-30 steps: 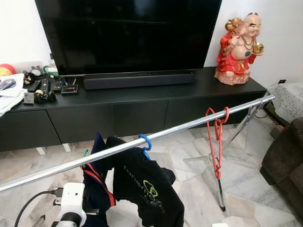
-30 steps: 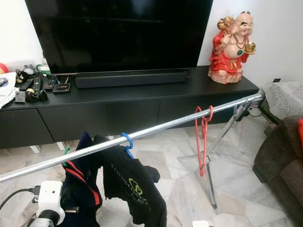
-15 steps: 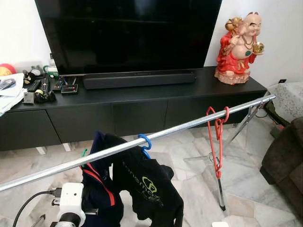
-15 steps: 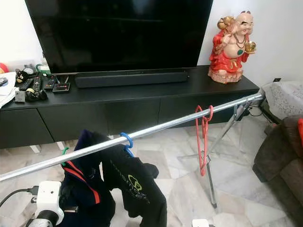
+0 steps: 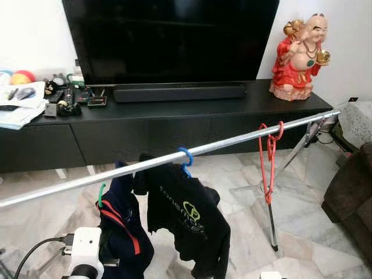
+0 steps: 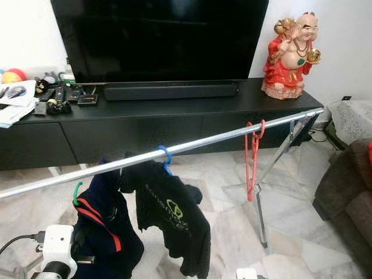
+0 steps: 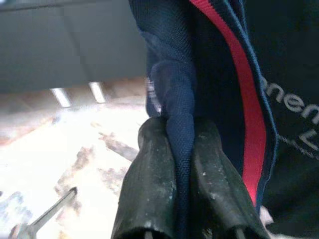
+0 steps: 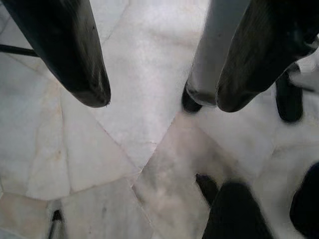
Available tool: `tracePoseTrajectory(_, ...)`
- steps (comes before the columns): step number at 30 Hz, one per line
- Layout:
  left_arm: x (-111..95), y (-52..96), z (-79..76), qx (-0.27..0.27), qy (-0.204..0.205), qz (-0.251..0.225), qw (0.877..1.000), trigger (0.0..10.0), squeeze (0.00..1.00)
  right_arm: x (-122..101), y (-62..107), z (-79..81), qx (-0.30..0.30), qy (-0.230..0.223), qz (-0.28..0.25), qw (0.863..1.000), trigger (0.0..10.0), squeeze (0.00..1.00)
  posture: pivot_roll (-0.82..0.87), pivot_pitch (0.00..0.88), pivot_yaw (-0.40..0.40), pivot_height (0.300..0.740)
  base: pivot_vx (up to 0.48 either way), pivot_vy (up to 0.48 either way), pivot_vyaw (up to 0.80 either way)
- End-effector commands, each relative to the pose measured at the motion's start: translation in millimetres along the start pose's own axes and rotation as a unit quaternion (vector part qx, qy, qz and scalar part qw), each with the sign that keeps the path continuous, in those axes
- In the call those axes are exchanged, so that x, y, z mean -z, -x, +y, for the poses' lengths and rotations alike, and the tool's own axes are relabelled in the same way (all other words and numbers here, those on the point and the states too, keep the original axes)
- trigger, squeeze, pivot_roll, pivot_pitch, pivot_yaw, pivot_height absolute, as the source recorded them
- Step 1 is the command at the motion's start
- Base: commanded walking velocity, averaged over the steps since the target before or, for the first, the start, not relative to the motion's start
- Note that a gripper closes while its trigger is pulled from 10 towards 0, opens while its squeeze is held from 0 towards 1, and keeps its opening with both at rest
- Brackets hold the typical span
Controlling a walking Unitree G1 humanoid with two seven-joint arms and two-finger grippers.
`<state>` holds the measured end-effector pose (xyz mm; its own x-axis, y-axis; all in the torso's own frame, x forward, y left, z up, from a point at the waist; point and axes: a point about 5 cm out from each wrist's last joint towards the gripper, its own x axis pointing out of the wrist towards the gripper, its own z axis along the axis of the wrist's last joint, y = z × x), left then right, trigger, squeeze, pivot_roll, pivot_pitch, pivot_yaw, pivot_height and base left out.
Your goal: Hang hanger
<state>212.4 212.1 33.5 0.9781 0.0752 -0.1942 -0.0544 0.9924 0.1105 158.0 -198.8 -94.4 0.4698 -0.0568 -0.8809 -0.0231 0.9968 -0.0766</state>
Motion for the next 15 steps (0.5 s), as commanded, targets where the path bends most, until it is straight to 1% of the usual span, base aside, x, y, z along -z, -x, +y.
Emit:
tracePoseTrajectory(1,-6.3,0.4,-1.4,0.001,0.0,-0.016,1.0,10.0,0.0,-9.1,-0.6,-4.3,0.008,-0.009,-0.013,1.0,10.0,0.0,0.14,0.0,-0.028,0.74,-0.304,0.0,0.0)
tracePoseTrajectory(15,-6.9,-1.3,-0.9,0.005,-0.001,-0.014,1.0,10.0,0.0,-10.4,-0.8,-2.8,0.011,-0.011,-0.015,1.0,10.0,0.0,0.14,0.0,-0.021,0.74,-0.305,0.0,0.0)
